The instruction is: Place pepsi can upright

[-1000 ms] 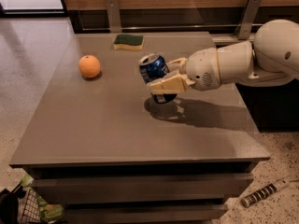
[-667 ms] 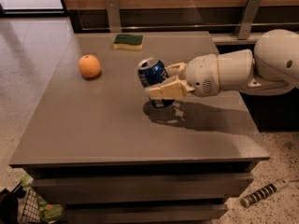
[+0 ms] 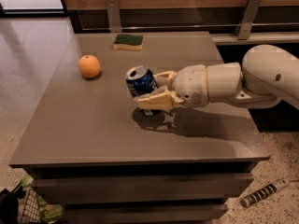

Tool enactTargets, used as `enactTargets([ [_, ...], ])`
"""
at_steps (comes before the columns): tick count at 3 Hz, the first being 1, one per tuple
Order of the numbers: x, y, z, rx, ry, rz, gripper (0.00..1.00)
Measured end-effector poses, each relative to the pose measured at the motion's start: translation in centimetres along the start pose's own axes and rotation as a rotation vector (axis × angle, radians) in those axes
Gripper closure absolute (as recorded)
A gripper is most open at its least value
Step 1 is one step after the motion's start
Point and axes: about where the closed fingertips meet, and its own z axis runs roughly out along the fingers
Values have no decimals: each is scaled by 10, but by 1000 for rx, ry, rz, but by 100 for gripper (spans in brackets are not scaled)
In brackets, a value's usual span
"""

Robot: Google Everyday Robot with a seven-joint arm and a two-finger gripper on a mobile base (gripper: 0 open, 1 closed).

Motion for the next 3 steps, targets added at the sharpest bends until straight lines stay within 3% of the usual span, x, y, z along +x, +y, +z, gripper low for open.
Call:
enactTargets([
  [1, 5, 4, 7, -4, -12, 2, 100],
  [3, 34, 1, 12, -26, -92, 89, 100],
])
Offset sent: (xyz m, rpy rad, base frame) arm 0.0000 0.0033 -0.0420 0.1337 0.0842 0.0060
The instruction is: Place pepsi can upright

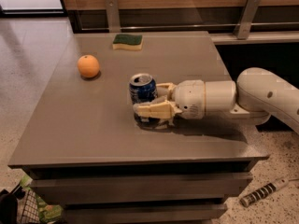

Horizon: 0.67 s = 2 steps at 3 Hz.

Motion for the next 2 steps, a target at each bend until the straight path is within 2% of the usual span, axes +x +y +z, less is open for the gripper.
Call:
enactTargets([
  [1, -4, 0, -1, 0, 0, 0, 98],
  [2, -4, 0, -1, 0, 0, 0, 77],
])
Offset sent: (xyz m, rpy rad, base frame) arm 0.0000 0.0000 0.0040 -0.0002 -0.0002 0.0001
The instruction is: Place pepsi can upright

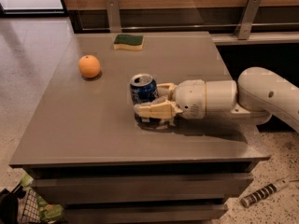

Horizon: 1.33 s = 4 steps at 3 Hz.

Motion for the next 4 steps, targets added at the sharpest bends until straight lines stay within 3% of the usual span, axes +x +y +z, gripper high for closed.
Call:
enactTargets([
  [1, -1, 1, 2, -5, 1, -2, 46],
  [3, -2, 3, 5, -11, 1, -4, 1],
  [4, -2, 4, 6, -12, 1, -5, 0],
])
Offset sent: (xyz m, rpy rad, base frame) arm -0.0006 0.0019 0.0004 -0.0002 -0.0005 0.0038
